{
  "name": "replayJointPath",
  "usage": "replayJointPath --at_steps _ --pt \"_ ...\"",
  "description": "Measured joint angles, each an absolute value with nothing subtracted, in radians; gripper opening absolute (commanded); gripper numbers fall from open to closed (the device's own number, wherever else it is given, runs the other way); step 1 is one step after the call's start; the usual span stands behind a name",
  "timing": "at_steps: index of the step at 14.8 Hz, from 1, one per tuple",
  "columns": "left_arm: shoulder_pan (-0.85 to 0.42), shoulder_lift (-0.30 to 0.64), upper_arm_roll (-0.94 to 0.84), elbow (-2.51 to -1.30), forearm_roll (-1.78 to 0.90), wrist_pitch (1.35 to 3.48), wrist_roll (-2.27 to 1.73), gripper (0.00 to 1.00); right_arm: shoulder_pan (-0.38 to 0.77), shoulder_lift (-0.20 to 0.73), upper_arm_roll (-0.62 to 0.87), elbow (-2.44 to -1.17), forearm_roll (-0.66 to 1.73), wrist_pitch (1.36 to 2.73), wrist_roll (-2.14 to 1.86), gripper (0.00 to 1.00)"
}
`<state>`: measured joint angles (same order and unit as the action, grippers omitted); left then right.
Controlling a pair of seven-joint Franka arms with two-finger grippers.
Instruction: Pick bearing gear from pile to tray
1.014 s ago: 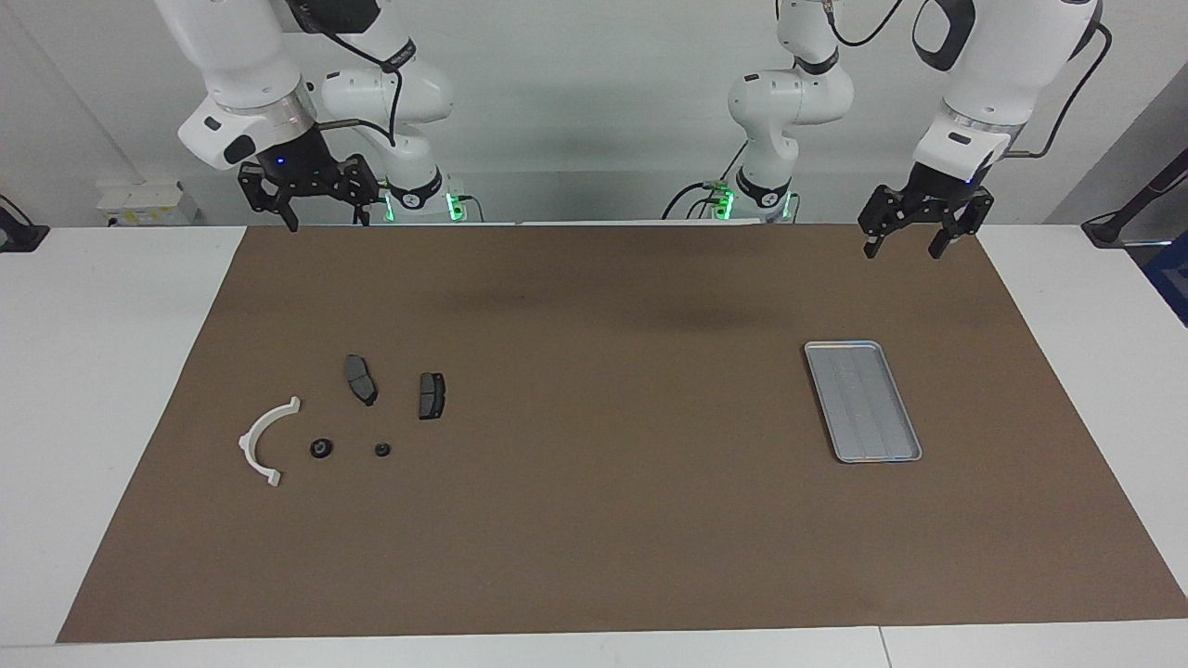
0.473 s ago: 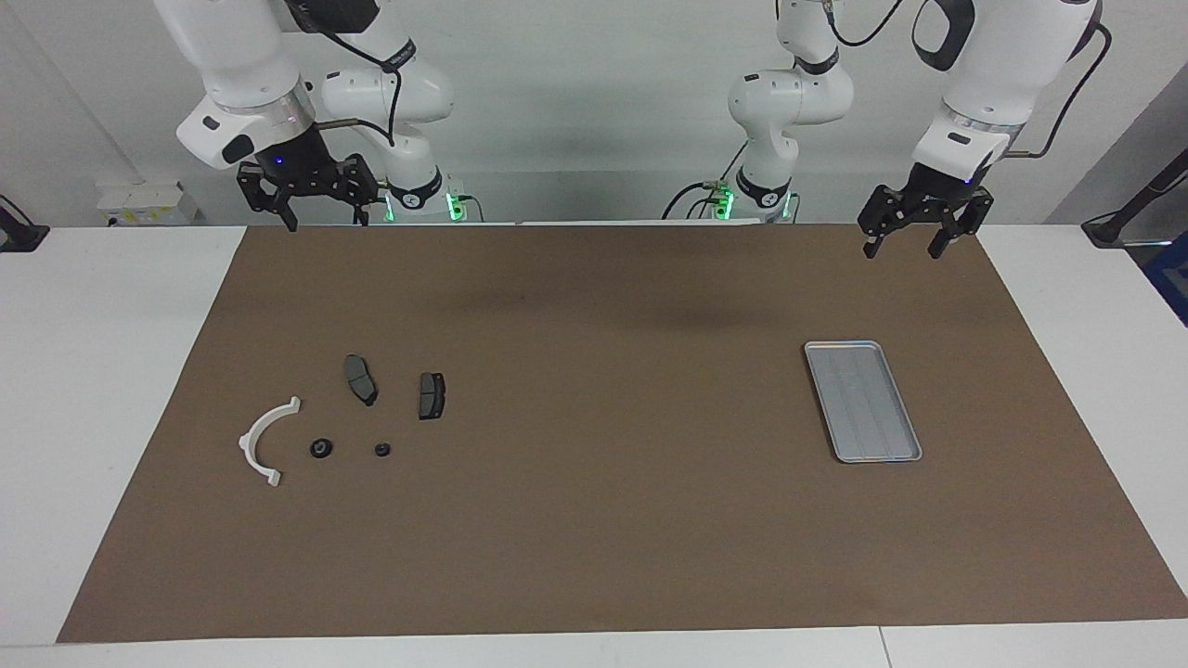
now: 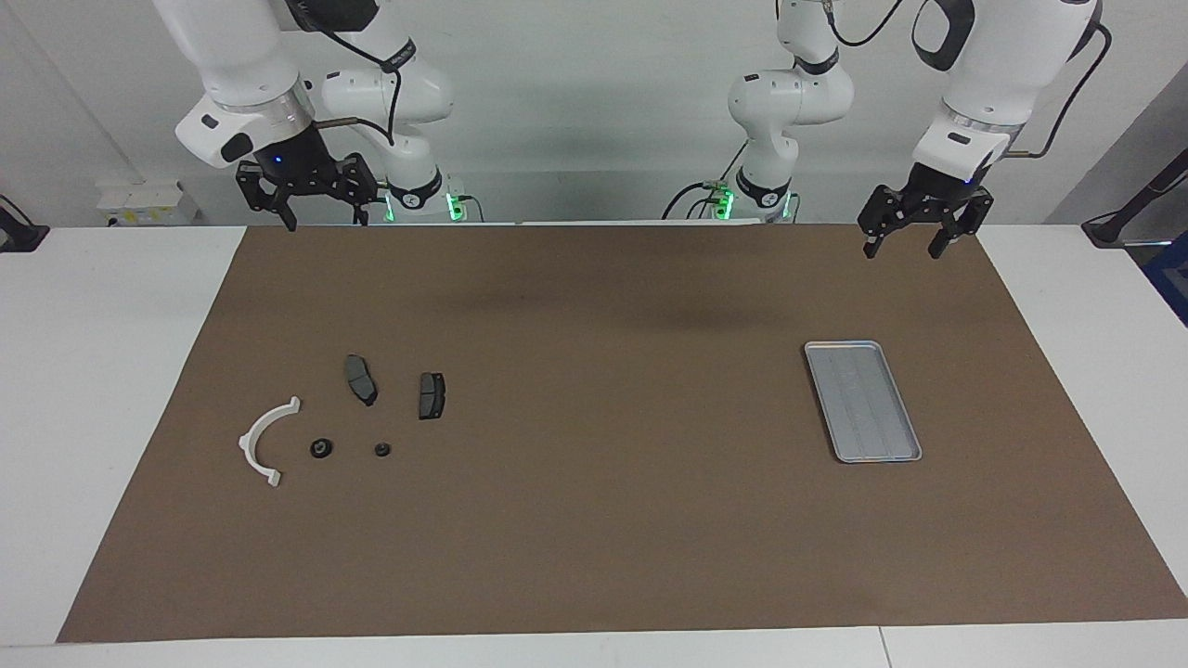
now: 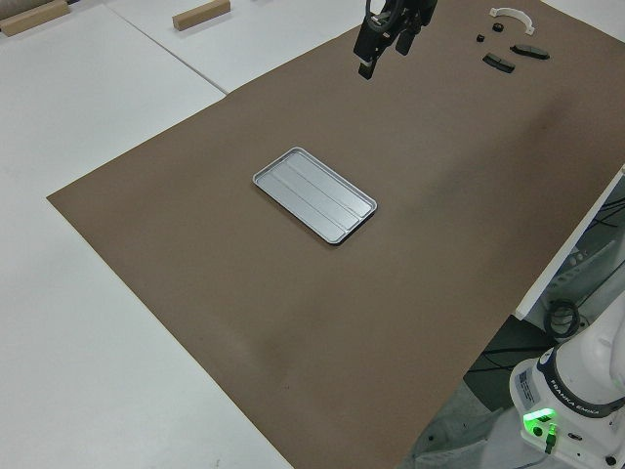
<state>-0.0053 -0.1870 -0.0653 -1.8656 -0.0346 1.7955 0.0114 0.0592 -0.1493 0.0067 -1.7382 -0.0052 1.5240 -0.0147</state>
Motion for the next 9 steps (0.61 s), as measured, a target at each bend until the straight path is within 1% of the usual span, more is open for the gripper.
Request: replayJointPath --at_steps 9 --pt "-0.005 -0.187 -0.065 -1.866 -0.035 1.795 0.011 1.00 0.040 -0.149 -0.006 -1.738 -0.005 1.525 -0.014 1.00"
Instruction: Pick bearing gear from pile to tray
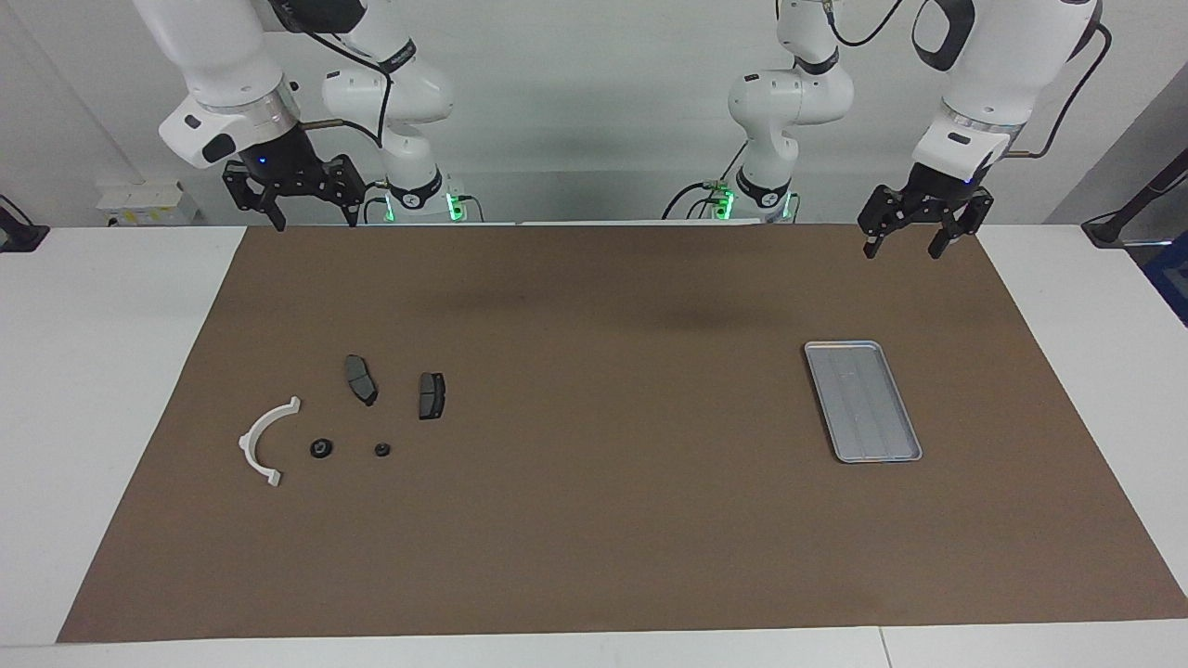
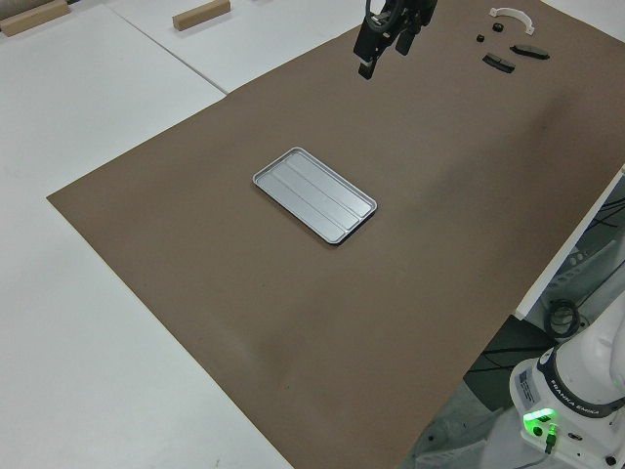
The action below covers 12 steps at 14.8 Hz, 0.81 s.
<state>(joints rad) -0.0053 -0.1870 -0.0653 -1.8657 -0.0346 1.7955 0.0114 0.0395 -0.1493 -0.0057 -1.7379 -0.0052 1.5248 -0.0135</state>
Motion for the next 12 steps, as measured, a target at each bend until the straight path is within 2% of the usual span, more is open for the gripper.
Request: replayJointPath --at_steps 6,12 --pt "-0.005 -0.187 -0.065 -1.866 -0.035 1.795 0.011 1.00 0.014 -0.149 -0.010 -1.741 -0.005 1.565 -0.014 1.00" --pt "-0.005 -0.187 -0.065 -1.866 -0.035 1.795 0.011 1.00 0.011 -0.137 -0.010 -1.825 -0.005 1.722 0.019 1.00"
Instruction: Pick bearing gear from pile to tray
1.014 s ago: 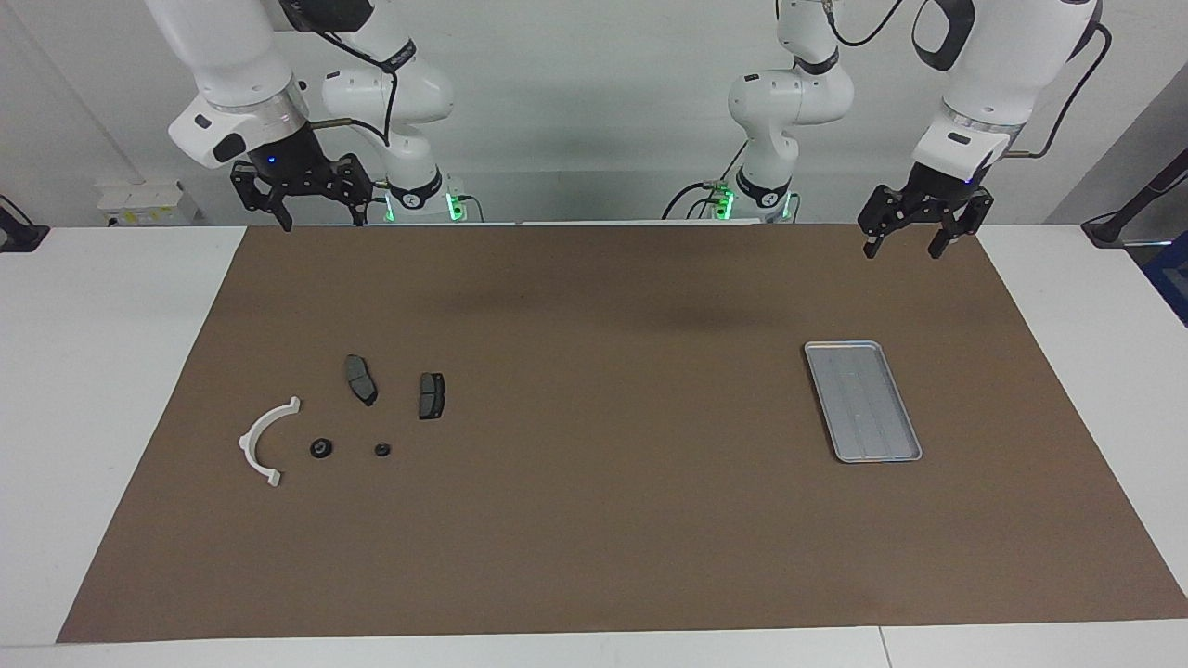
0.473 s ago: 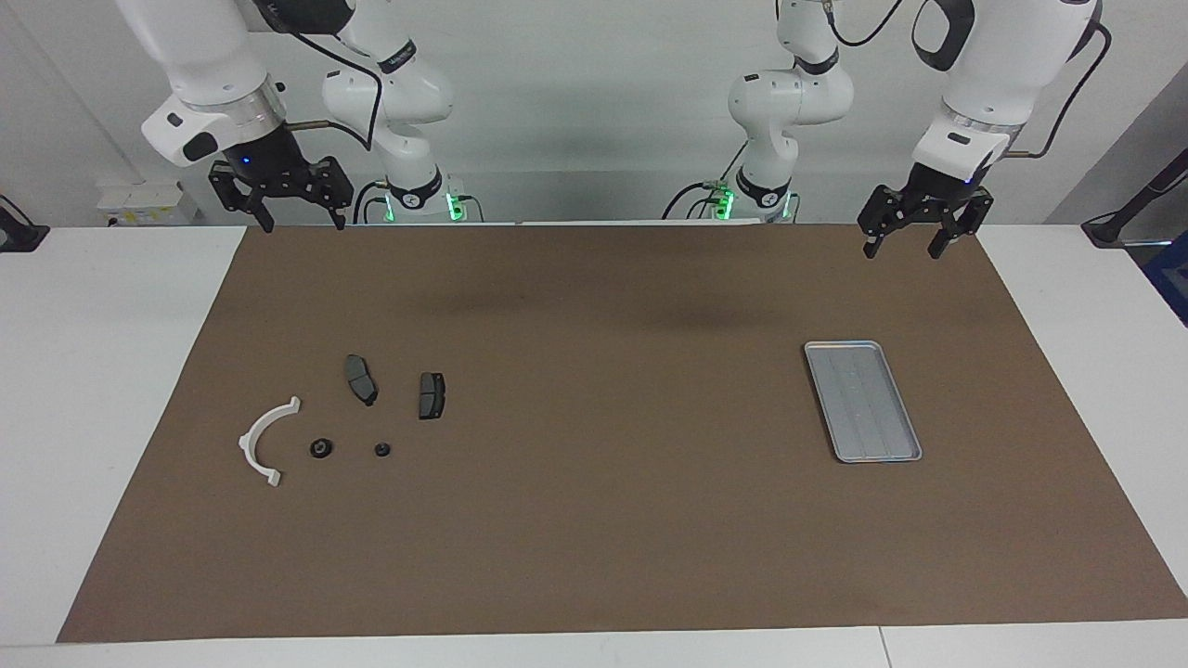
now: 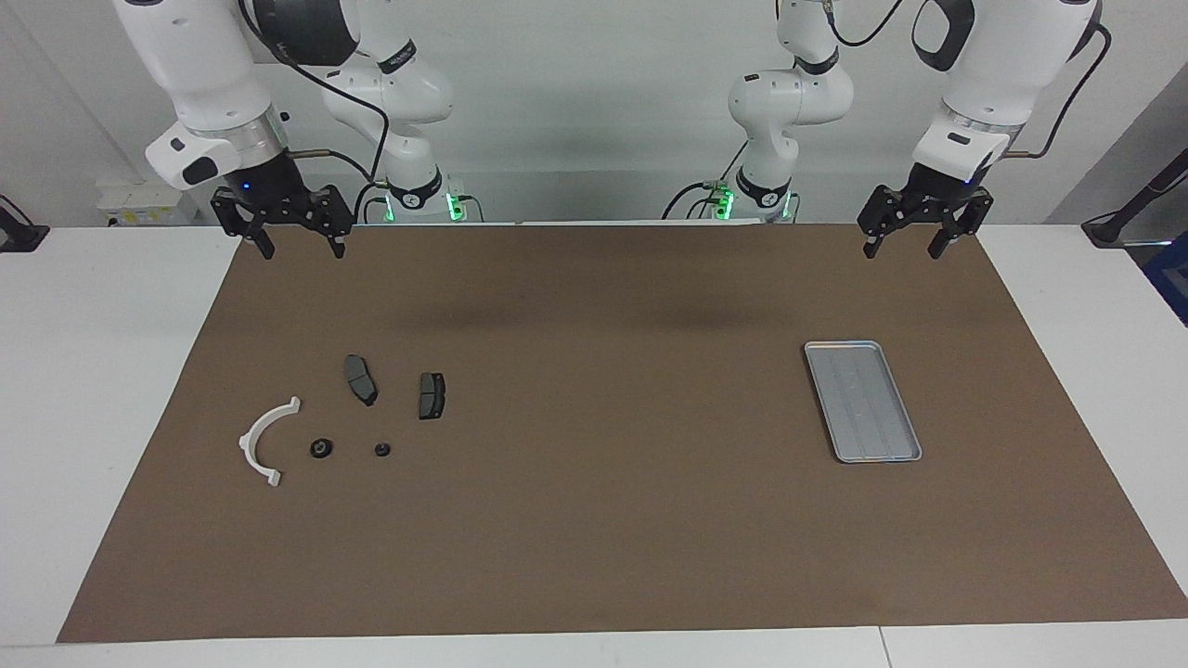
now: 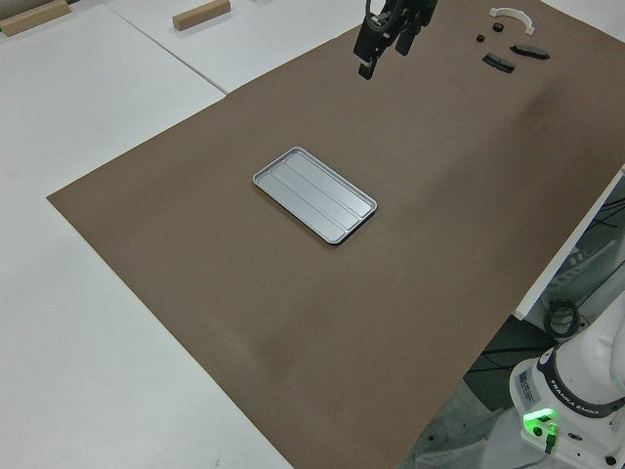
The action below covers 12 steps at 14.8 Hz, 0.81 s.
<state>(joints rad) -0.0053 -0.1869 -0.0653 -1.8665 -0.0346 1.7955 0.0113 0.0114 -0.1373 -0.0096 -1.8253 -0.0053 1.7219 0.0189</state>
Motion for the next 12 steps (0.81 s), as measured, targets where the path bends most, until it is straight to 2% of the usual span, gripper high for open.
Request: replayJointPath --at_steps 5,12 --pt "-0.005 -0.187 -0.065 -1.867 -0.035 1.795 0.011 1.00 0.011 -0.088 -0.009 -1.847 -0.005 1.812 0.019 1.00" --pt "-0.005 -0.187 -0.065 -1.867 -0.035 1.804 0.011 1.00 0.017 0.028 -0.008 -1.878 -0.005 1.976 0.019 1.00"
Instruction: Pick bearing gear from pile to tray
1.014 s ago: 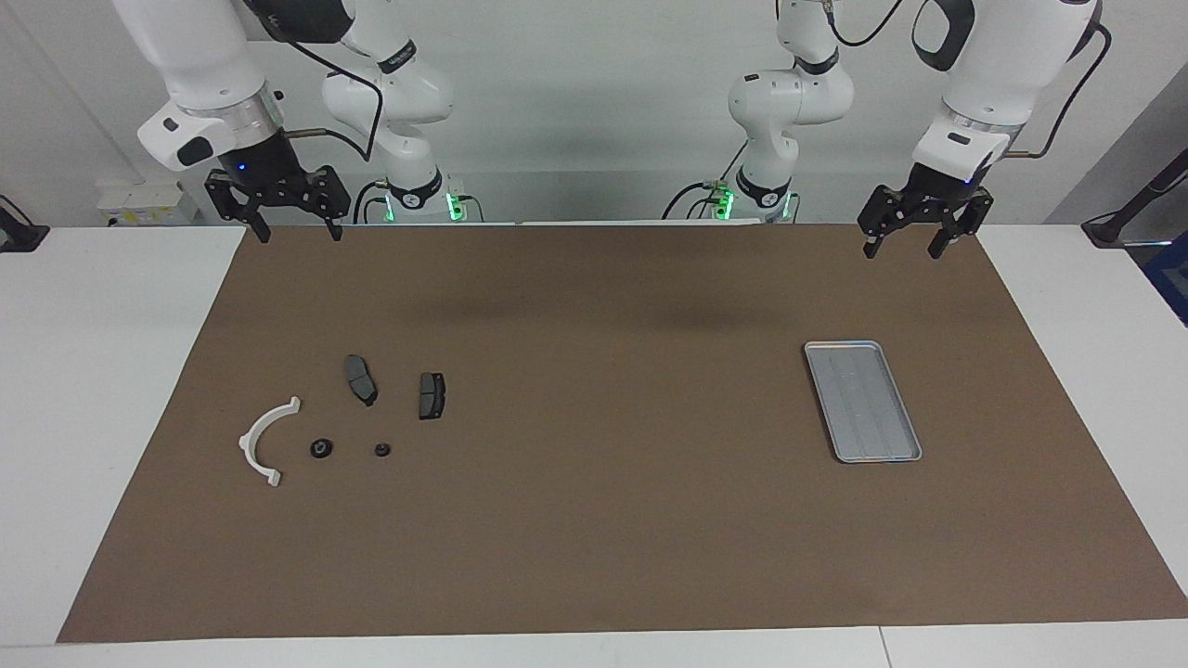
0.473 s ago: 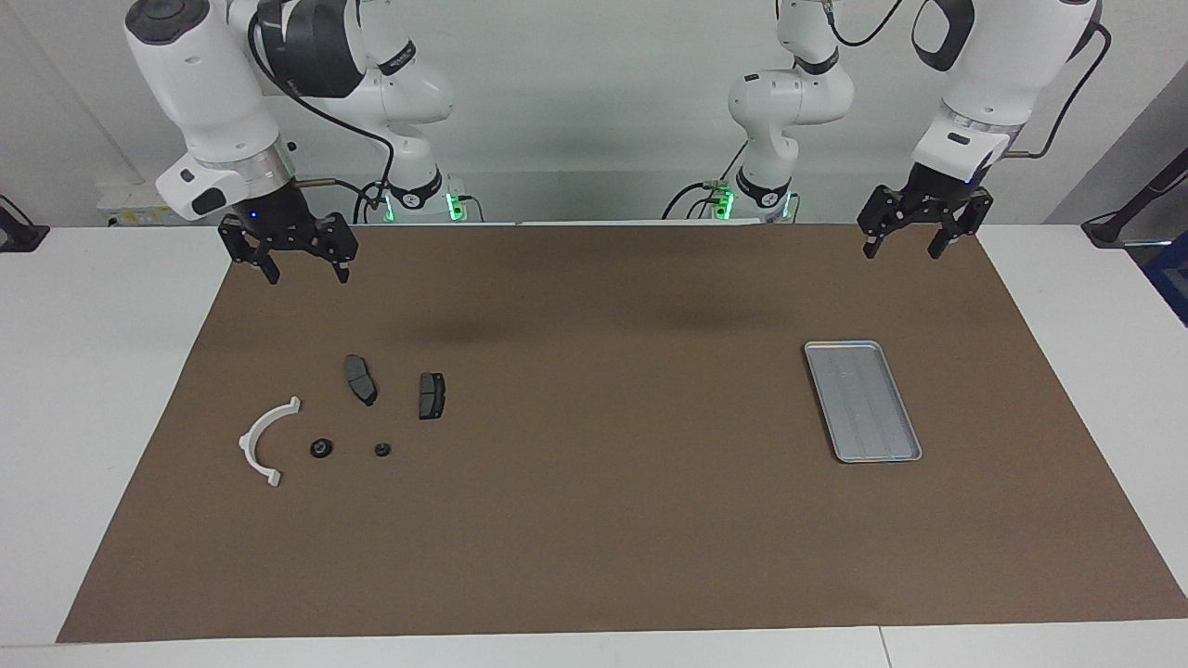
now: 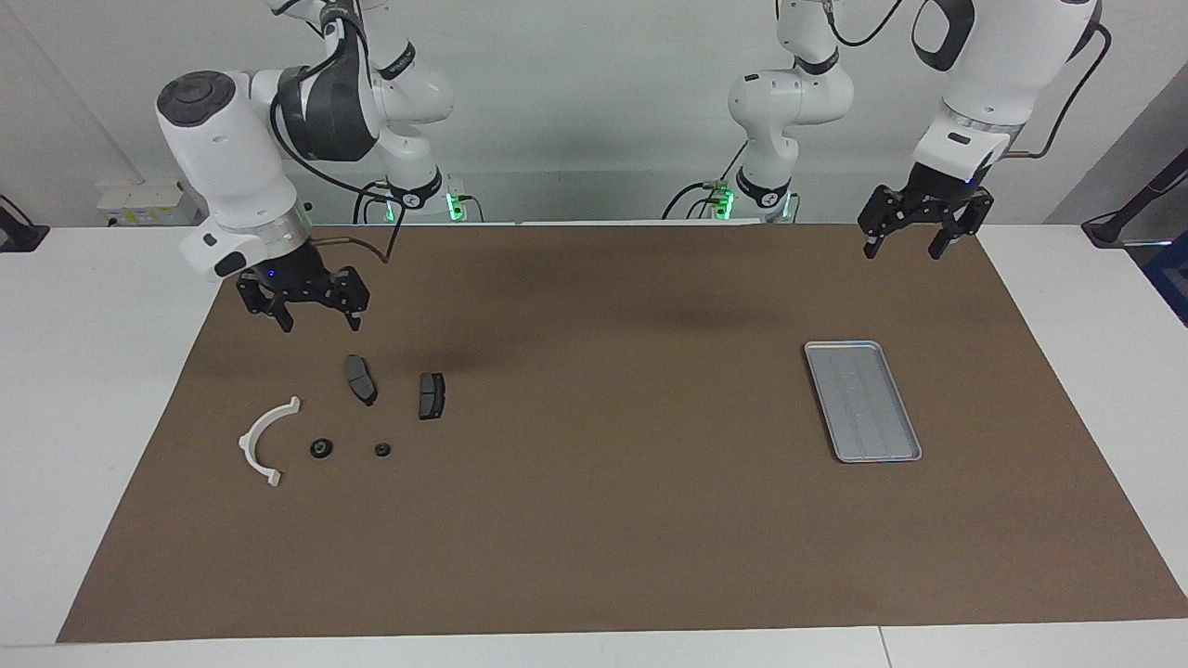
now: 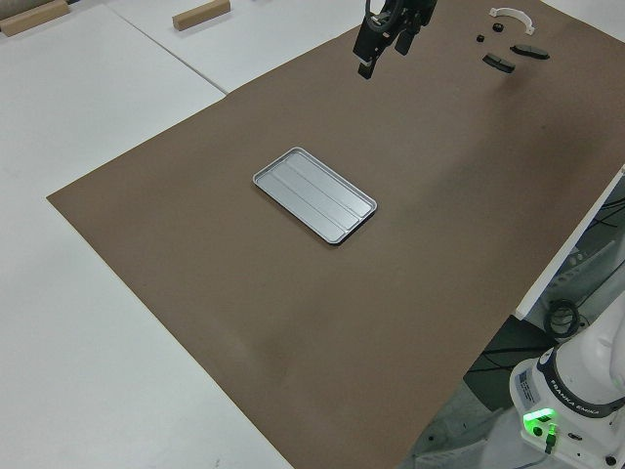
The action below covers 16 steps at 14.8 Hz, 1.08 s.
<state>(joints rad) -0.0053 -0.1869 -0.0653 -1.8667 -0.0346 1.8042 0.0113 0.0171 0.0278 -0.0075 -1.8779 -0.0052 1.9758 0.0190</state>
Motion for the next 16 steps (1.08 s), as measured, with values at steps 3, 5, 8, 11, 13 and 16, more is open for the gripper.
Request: replayJointPath --at_steps 3,5,8,11,13,16 --pt "-0.005 -0.187 -0.065 -1.867 -0.035 1.810 0.011 1.00 0.018 0.082 -0.007 -1.880 -0.005 2.028 0.053 1.00" --pt "-0.005 -0.187 -0.065 -1.867 -0.035 1.811 0.011 1.00 0.022 0.119 -0.006 -1.881 -0.005 2.062 0.097 1.00" --pt "-0.005 -0.187 -0.065 -1.867 -0.035 1.813 0.011 1.00 0.039 0.171 -0.003 -1.881 -0.005 2.115 0.144 1.00" --pt "-0.005 -0.187 -0.065 -1.867 -0.035 1.813 0.011 1.00 0.041 0.220 -0.003 -1.882 -0.005 2.164 0.171 1.00" --pt "-0.005 -0.187 -0.065 -1.867 -0.035 1.814 0.010 1.00 0.041 0.255 -0.005 -1.882 -0.005 2.201 0.175 1.00" --pt "-0.005 -0.187 -0.065 -1.867 -0.035 1.814 0.010 1.00 0.041 0.296 -0.005 -1.882 -0.005 2.242 0.220 1.00"
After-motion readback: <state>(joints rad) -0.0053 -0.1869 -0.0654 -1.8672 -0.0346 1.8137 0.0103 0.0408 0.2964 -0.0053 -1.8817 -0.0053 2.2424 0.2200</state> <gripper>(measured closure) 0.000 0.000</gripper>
